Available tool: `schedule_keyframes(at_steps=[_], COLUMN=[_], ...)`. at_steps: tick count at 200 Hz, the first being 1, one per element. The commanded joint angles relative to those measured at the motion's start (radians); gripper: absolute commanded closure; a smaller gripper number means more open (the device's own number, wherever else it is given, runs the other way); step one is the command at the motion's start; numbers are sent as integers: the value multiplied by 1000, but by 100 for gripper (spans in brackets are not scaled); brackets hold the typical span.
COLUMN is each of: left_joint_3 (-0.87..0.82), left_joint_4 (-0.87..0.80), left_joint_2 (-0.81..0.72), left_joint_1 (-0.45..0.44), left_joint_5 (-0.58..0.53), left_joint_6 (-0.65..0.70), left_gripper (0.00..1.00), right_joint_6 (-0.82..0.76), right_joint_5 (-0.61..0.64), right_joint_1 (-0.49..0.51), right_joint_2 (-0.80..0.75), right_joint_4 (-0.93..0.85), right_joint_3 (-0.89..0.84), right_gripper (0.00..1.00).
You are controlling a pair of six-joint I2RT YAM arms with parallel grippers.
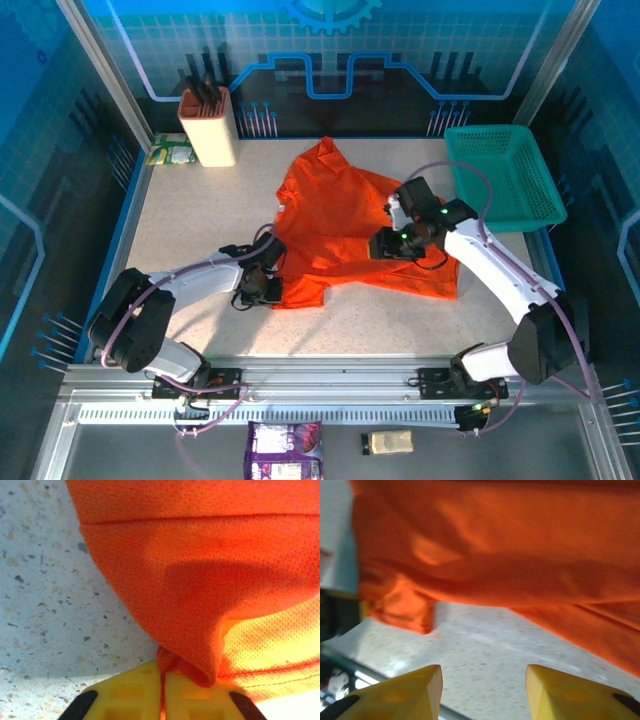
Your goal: Fold the inside-out t-shirt
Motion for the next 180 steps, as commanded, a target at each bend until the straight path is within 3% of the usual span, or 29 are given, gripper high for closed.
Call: schedule_keyframes(at_steps=[1,36,60,126,180], left_joint_3=[-25,-74,-85,-96,-97], left_joint_4=[0,38,27,12,7], left_joint_2=[-56,-171,-204,-225,-234], left_joint_1=[25,152,211,256,266], left_joint_5=[22,149,197,220,222], left_joint_6=[-15,-46,-40,-33,-29], left_gripper=[97,100,100,100,100], right_joint_6=[35,23,4,16,-11], right_joint_5=[102,169,127,182,185], right_joint_1=[-124,-358,-460,-508,-517], right_joint_2=[-51,-92,-78,41,51], right_joint_4=[-39,32,107,239,270], right_joint_3=[-97,-252,-346,-416,-398], right_gripper=[52,52,54,55,56])
